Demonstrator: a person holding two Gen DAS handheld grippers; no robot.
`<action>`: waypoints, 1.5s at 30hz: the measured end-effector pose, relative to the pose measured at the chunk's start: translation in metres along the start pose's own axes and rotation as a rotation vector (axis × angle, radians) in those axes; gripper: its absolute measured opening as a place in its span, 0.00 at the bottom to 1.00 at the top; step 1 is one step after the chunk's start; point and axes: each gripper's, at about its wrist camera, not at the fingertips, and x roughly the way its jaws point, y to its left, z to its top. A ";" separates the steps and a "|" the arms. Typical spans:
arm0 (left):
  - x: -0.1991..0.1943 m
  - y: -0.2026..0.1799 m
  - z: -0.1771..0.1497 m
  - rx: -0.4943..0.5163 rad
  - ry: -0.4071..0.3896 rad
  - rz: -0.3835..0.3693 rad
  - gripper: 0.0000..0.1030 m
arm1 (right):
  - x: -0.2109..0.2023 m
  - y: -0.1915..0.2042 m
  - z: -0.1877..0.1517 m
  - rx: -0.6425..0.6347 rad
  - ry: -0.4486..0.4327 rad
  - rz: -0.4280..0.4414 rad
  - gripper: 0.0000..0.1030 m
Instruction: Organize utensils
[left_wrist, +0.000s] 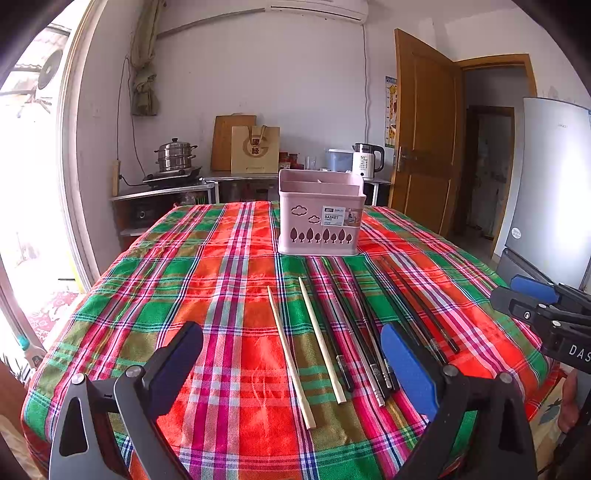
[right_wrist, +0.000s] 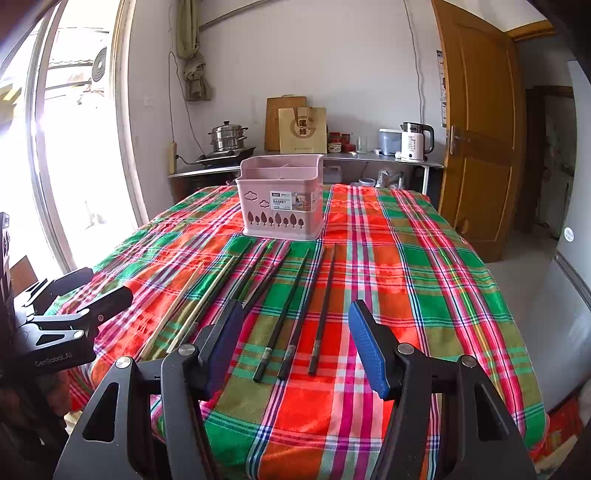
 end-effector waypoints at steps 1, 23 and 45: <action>-0.001 0.001 0.000 -0.001 0.000 0.000 0.95 | 0.000 0.000 0.000 0.000 0.000 0.000 0.58; -0.003 0.003 0.003 -0.004 0.001 -0.009 0.95 | 0.002 0.002 0.000 -0.002 0.003 0.001 0.58; 0.046 0.013 0.023 0.011 0.086 -0.048 0.95 | 0.029 -0.002 0.011 -0.011 0.032 0.010 0.58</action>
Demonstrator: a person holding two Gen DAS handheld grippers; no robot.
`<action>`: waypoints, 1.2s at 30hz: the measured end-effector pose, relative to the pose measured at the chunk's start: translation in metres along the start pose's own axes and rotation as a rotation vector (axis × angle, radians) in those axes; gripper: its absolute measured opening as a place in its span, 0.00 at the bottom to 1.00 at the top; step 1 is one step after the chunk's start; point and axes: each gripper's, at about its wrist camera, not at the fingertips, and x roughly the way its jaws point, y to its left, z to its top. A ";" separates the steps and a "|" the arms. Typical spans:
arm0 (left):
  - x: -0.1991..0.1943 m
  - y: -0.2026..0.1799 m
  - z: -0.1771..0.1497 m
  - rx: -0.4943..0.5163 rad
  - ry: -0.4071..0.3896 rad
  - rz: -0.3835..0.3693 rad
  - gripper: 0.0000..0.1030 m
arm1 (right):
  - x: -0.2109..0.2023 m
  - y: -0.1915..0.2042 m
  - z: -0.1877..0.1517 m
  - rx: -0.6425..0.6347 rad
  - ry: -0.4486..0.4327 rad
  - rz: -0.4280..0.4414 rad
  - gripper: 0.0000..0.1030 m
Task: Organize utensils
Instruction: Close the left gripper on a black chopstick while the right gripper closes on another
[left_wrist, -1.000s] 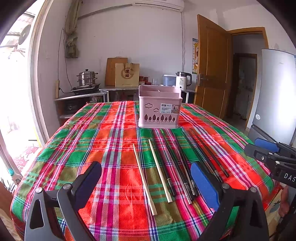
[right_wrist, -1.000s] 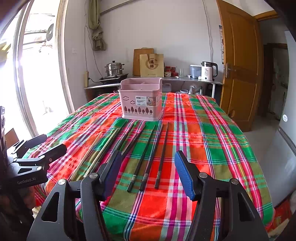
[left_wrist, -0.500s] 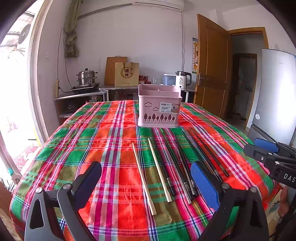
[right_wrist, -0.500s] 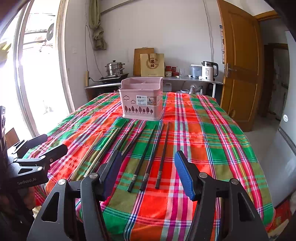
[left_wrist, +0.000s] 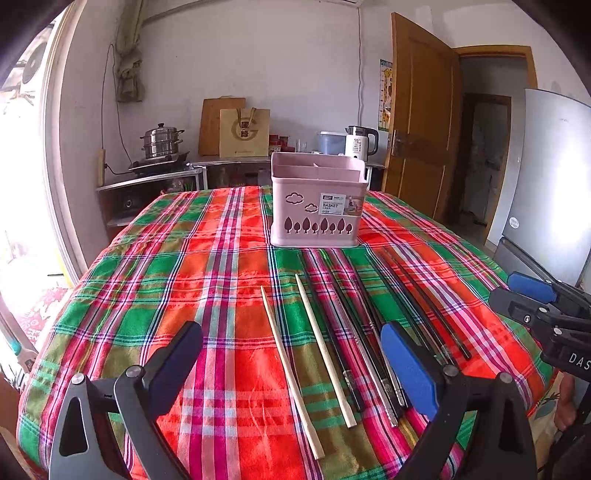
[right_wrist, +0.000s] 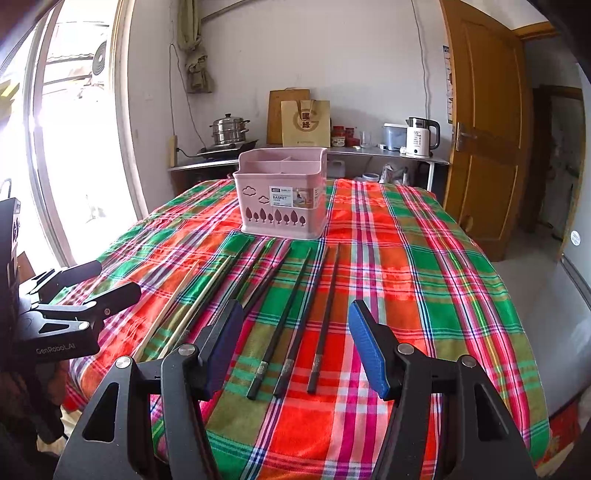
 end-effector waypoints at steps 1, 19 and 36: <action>0.007 0.001 0.004 0.005 0.013 0.003 0.95 | 0.005 -0.001 0.002 0.001 0.006 0.000 0.58; 0.146 0.006 0.072 0.072 0.264 -0.100 0.60 | 0.106 -0.013 0.043 -0.014 0.168 0.041 0.28; 0.212 -0.001 0.075 0.095 0.394 -0.166 0.24 | 0.182 -0.023 0.056 0.031 0.311 0.087 0.12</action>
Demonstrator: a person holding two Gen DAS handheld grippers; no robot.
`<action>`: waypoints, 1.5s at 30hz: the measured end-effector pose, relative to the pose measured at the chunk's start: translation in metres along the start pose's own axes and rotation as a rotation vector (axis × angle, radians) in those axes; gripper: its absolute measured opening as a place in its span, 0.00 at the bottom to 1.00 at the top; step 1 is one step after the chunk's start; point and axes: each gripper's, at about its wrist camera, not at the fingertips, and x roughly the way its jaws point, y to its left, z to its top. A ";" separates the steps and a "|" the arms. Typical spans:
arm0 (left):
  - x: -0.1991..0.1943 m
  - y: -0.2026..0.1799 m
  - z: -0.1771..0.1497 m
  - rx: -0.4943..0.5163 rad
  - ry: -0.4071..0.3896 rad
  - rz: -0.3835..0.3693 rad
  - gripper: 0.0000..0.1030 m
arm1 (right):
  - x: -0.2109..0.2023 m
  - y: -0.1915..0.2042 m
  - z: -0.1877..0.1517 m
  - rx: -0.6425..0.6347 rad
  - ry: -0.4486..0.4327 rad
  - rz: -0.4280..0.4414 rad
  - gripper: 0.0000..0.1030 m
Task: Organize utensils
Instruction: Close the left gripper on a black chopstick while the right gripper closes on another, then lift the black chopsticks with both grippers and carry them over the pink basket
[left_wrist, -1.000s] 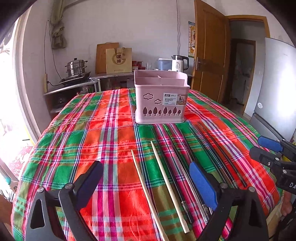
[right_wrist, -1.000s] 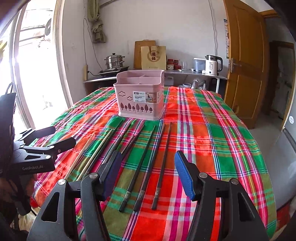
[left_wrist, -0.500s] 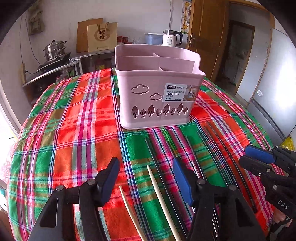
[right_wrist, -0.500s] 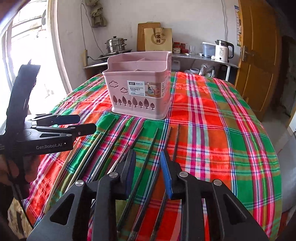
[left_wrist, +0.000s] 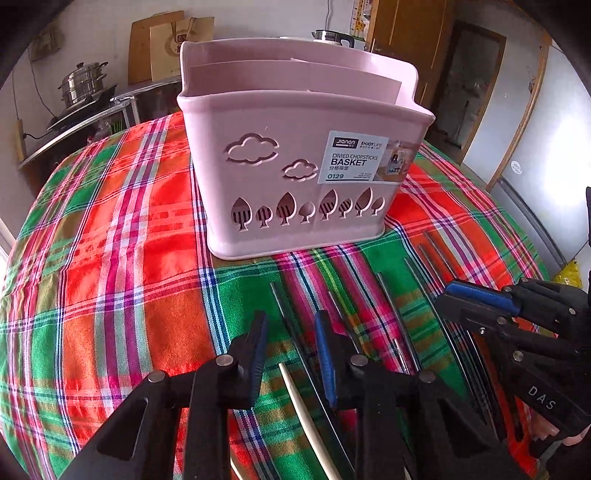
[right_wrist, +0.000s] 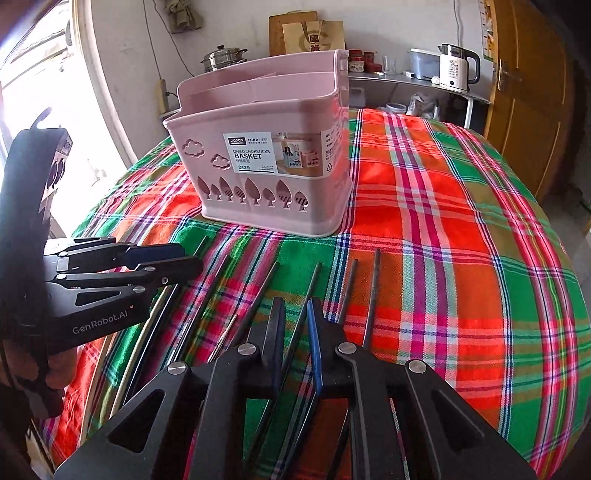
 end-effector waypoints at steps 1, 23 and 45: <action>0.001 0.000 0.000 0.000 0.002 -0.001 0.22 | 0.001 0.000 0.001 0.001 0.003 0.002 0.12; 0.009 -0.005 0.011 0.016 0.047 -0.023 0.07 | 0.022 0.000 0.013 0.012 0.056 -0.005 0.06; -0.141 -0.018 0.035 0.036 -0.212 -0.114 0.04 | -0.095 0.021 0.042 -0.030 -0.193 0.058 0.05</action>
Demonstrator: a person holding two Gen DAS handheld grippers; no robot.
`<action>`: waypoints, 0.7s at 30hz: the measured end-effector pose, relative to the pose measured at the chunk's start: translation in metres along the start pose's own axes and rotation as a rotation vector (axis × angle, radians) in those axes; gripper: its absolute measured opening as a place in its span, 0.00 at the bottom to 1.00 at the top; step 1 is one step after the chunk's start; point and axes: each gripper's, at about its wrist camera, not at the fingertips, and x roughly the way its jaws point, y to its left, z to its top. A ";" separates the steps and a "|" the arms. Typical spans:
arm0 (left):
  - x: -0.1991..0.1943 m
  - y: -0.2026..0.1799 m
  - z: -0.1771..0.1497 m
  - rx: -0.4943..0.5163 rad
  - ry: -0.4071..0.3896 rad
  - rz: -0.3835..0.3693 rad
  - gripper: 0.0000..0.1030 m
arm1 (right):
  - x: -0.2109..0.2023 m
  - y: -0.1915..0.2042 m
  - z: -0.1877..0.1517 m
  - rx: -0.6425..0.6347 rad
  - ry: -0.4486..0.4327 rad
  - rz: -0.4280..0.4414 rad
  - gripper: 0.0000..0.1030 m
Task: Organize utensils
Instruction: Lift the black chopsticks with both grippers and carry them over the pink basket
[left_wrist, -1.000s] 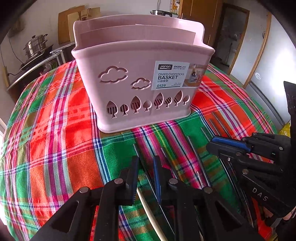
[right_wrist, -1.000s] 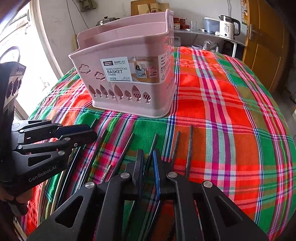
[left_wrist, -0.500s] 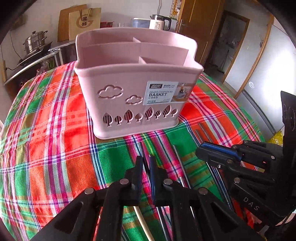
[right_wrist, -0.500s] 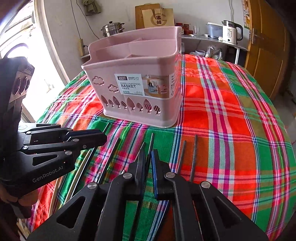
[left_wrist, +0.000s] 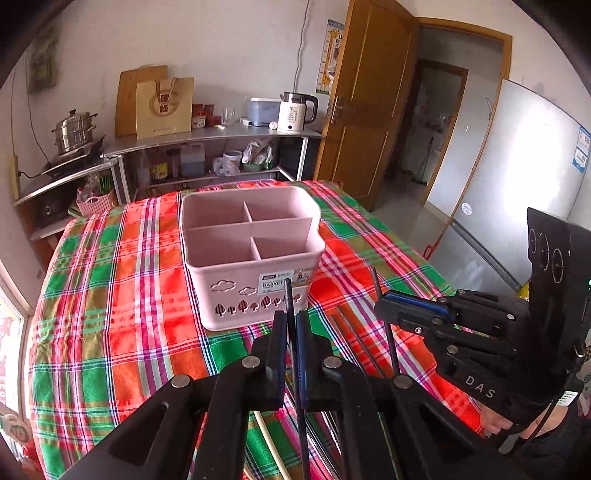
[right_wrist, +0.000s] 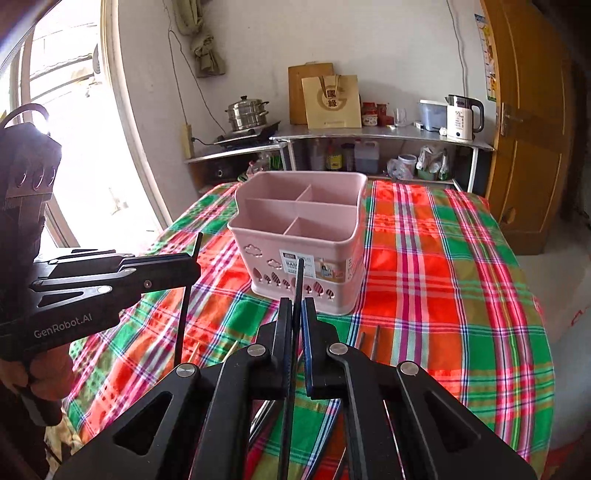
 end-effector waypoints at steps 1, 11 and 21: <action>-0.005 -0.003 0.001 0.001 -0.011 0.001 0.04 | -0.005 0.001 0.002 -0.004 -0.011 0.000 0.05; -0.044 -0.009 0.011 0.000 -0.073 0.013 0.04 | -0.040 0.006 0.015 -0.017 -0.096 0.010 0.04; -0.061 -0.005 0.027 -0.014 -0.112 0.013 0.04 | -0.059 0.008 0.027 -0.024 -0.153 0.014 0.04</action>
